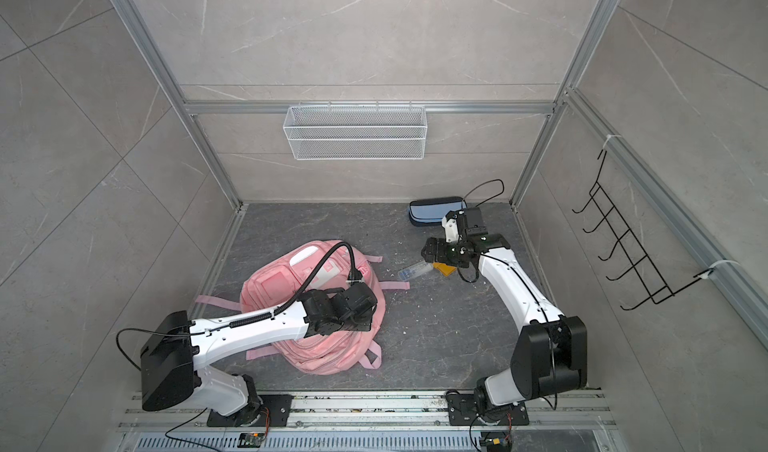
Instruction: Pack the student bag
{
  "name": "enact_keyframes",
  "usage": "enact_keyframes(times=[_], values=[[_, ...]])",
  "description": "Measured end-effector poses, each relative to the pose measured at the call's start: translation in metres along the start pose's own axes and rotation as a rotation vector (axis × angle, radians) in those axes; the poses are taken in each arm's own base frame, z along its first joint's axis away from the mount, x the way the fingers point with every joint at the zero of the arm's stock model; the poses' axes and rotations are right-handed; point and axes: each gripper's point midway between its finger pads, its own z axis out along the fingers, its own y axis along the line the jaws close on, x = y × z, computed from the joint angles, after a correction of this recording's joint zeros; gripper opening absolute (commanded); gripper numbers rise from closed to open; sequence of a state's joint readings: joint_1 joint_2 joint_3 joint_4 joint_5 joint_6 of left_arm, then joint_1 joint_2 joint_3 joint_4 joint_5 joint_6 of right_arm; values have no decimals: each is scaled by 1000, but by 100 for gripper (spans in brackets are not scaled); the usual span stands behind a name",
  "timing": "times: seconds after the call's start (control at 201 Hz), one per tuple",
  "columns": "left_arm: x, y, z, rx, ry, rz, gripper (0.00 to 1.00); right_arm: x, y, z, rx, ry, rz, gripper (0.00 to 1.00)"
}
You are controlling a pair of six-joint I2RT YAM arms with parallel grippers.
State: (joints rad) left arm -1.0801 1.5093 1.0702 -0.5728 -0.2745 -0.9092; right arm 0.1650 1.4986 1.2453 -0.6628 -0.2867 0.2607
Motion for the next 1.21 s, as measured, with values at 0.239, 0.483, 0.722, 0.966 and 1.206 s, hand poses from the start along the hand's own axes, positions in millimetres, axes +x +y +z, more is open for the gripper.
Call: enact_keyframes(times=[0.239,0.483,0.722,0.966,1.206], values=[[-24,-23,16,78,17,38,36,7,-4,3,17,32,96,92],[-75,-31,-22,217,-69,41,57,20,-4,-16,32,32,151,93],[-100,11,-48,176,-58,26,67,36,-5,-37,47,20,203,94],[-110,20,-41,128,26,18,71,41,0,2,-5,120,239,100],[-116,42,-9,14,134,-12,69,11,59,34,-225,116,68,98]])
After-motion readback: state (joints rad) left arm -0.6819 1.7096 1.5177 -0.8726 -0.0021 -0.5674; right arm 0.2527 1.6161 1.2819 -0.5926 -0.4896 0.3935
